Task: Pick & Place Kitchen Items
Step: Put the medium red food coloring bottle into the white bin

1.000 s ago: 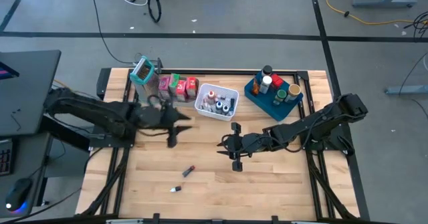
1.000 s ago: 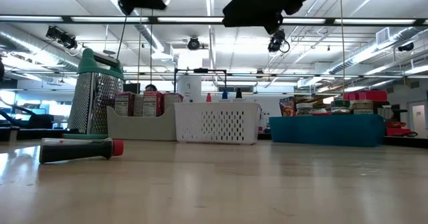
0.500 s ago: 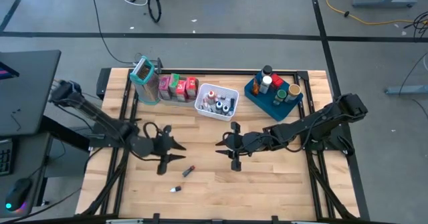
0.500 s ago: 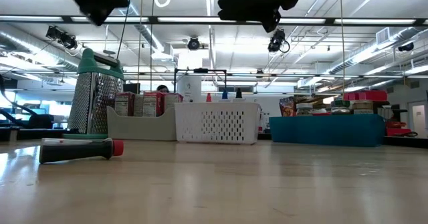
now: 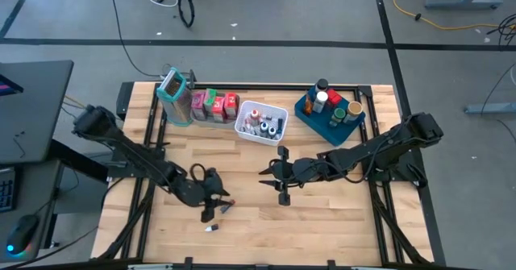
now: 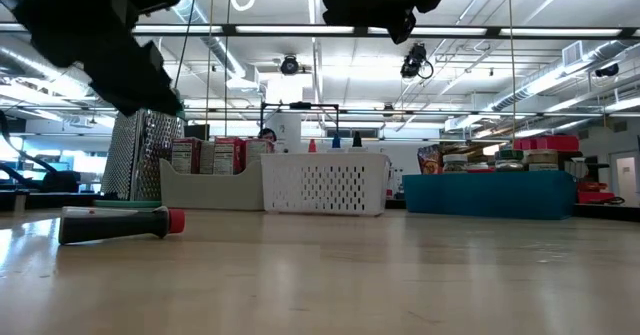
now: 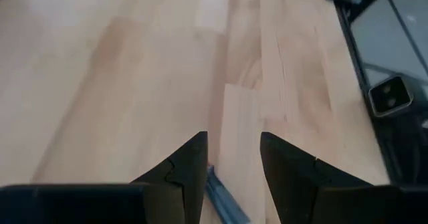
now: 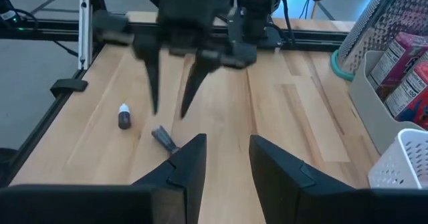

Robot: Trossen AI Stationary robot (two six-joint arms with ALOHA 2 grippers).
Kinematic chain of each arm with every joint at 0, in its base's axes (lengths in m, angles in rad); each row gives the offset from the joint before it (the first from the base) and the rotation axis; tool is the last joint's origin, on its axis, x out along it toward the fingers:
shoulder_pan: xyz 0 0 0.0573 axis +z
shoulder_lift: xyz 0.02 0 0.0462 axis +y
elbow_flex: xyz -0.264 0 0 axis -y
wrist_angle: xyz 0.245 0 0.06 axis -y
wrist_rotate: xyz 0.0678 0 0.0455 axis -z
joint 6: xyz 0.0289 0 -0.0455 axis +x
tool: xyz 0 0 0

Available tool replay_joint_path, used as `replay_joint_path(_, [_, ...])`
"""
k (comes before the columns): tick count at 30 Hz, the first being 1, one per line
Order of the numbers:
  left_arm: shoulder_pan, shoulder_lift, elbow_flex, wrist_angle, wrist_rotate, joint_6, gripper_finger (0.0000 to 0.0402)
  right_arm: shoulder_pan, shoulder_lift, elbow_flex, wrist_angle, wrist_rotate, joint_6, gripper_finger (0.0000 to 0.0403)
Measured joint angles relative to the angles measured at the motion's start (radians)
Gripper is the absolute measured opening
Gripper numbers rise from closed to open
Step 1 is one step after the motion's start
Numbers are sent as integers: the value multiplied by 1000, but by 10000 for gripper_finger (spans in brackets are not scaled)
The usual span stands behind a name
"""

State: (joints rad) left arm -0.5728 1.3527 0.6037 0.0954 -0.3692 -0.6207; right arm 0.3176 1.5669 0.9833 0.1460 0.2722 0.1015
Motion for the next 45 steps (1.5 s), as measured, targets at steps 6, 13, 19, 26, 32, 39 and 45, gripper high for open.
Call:
replay_joint_path(6, [0, 155, 44, 40, 33, 58, 145, 0, 0, 0, 3, 0, -9, 123])
replay_joint_path(13, [2, 272, 53, 24, 42, -20, 145, 0, 0, 0, 11, 0, -10, 123])
replay_joint_path(19, [17, 302, 54, 20, 47, -54, 145, 0, 0, 0, 12, 0, -10, 123])
replay_joint_path(26, [45, 314, 54, 6, 45, -54, 145, 0, 0, 0, 12, 0, -11, 123])
replay_joint_path(32, [47, 344, 52, -15, 49, -17, 145, 0, 0, 0, 13, 0, -11, 123])
replay_joint_path(39, [49, 342, 50, -5, 21, 82, 143, 0, 0, 0, 12, 0, -11, 123])
replay_joint_path(45, [54, 344, 49, 2, 4, 68, 106, 0, 0, 0, 12, 0, -10, 123])
